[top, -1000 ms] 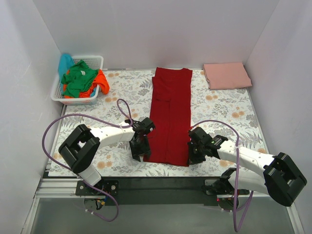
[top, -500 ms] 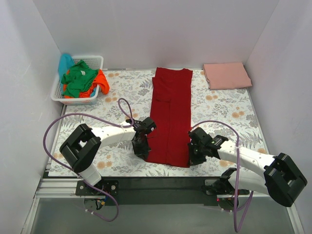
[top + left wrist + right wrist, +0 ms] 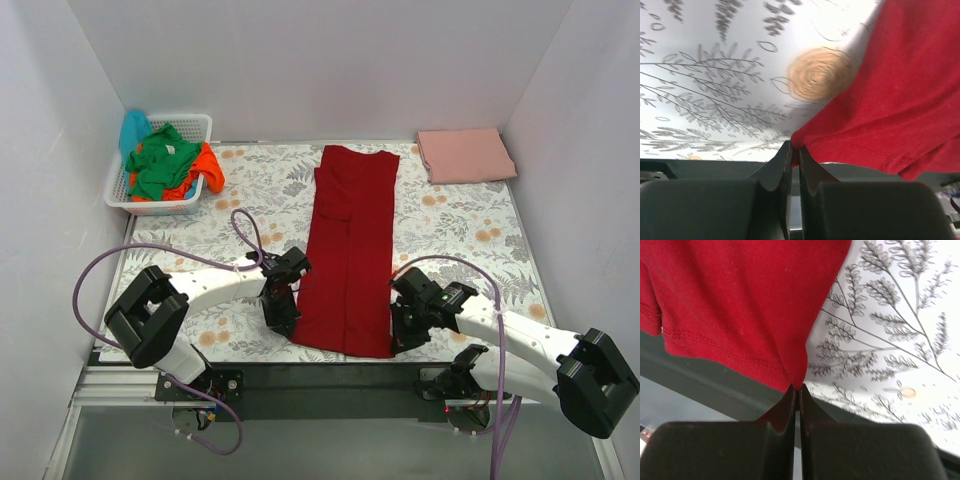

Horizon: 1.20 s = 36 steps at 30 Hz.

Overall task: Fold and stack the t-shirts
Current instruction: Fold the tshirt

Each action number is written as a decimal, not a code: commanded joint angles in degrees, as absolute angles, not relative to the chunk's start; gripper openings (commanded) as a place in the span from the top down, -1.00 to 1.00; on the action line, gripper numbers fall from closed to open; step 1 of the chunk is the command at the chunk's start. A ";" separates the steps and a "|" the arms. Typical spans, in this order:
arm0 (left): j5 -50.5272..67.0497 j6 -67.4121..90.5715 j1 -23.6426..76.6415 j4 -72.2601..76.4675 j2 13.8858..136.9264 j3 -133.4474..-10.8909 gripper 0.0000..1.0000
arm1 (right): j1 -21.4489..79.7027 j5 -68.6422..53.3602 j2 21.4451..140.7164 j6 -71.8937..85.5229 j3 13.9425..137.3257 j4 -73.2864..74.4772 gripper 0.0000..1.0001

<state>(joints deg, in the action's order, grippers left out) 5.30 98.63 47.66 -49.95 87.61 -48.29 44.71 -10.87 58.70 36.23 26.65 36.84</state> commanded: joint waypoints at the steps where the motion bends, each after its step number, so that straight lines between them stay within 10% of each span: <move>1: 6.15 98.44 47.64 -52.03 85.43 -51.93 1.00 | 44.83 -8.36 58.53 35.77 31.70 42.80 0.97; 16: -1.75 88.08 38.59 -50.37 103.09 -83.57 1.00 | 26.21 -0.35 76.01 19.87 60.36 41.75 0.97; 36: -6.50 74.79 31.91 -35.16 117.68 -92.81 1.00 | 20.30 -0.88 94.66 12.04 71.37 30.77 0.97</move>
<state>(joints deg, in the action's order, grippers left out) -4.01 76.86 32.42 -37.36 117.51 -90.54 20.86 -1.48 94.21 13.93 69.34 33.58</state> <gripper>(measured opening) 0.034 0.027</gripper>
